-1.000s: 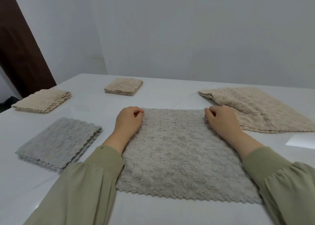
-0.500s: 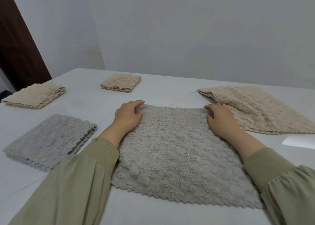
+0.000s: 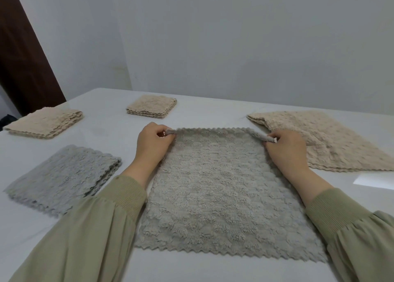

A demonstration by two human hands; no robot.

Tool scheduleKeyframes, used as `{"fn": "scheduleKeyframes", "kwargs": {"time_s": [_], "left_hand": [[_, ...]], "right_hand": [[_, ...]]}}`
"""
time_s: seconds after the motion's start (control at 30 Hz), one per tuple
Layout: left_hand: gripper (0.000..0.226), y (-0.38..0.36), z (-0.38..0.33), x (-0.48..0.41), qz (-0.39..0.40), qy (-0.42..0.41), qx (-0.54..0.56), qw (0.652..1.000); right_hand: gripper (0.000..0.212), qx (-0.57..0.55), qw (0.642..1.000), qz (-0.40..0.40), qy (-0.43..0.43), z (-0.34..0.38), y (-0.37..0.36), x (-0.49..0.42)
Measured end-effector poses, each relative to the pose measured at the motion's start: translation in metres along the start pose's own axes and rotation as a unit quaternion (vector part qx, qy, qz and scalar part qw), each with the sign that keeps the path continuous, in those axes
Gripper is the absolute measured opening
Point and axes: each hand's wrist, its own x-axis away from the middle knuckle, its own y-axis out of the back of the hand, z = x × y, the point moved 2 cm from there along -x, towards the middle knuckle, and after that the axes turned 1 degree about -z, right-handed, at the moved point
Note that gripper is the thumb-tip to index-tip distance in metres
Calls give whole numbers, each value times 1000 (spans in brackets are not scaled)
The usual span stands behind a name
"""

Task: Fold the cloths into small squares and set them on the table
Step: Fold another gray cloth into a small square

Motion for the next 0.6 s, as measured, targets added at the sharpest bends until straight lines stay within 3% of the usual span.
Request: {"fn": "scheduleKeyframes", "kwargs": {"time_s": [0.17,0.3,0.47,0.53,0.6], "left_hand": [[11,1,-3,3,-22,5,31,999],[20,0,-2,3,-11,51,121,991],[24,4,-14,10,-39,46,173,983],[19,4,-14,13,-20,90,215,972],[17,3,-10,14,9,142,239,961]], "right_hand": [[3,-74,994,6,-76,3,5,0],[12,-173,977,33,-120,1,1,0],[25,-307,948,-21,-86,12,11,2],[14,-295,950,10,-101,7,7,3],[21,-243,962,42,-116,-1,1,5]]}}
